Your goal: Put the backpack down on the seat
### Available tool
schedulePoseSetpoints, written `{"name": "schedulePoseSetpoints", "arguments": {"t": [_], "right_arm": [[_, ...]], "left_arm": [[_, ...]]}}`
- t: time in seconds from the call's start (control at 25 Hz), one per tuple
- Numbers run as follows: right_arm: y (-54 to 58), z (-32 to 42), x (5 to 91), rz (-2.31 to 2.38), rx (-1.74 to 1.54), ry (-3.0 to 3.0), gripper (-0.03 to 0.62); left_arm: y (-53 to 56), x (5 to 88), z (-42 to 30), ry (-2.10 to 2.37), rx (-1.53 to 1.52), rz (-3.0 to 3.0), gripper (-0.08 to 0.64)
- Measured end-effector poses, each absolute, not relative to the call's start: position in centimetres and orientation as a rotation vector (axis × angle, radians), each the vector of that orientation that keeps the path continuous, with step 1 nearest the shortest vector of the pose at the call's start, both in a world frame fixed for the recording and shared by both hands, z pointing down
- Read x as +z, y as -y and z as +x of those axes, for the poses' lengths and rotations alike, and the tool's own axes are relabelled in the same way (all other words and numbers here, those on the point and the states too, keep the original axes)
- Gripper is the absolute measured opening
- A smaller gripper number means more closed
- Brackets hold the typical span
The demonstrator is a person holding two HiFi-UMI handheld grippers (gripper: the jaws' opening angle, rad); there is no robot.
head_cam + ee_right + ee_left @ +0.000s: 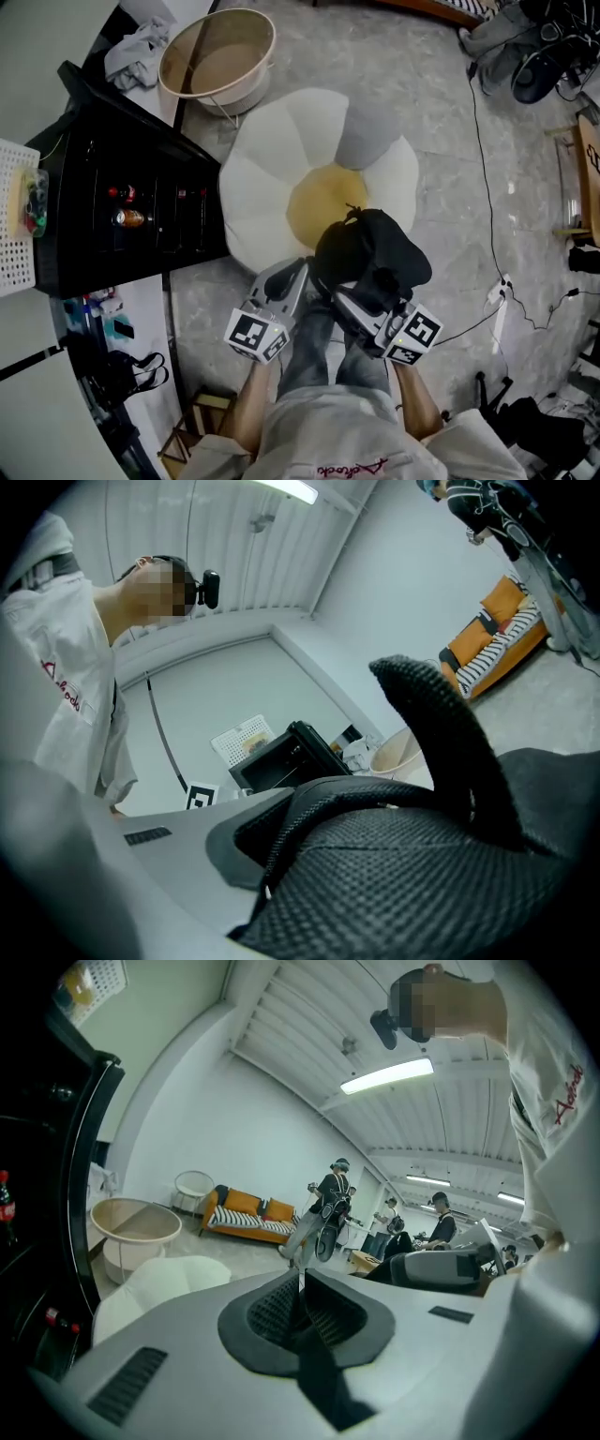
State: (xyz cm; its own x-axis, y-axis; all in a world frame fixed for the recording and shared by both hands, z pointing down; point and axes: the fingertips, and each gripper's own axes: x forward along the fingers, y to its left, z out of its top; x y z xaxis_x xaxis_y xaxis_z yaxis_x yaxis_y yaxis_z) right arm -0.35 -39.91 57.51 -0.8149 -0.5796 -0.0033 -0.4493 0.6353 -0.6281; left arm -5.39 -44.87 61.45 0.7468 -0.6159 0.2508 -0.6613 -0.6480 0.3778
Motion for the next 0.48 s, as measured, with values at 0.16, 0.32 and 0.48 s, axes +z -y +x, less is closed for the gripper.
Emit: {"name": "schedulePoseSetpoints", "arguments": {"t": [0.16,0.32,0.48], "right_arm": [[38.0,-0.9,61.0,-0.839,-0.994,-2.624,0.032],[36.5,-2.1,64.0,-0.842,-1.023,-2.638,0.032],[35.8,-2.7,65.6,-0.793,-1.055,-2.645,0.032]], "left_arm": [[44.3,65.2,-5.4,0.978,0.167,2.481,0.043],[42.9,68.6,-6.1,0.954,0.207,2.457,0.043],[41.8,71.2,-6.2,0.963,0.202,2.41,0.043]]}}
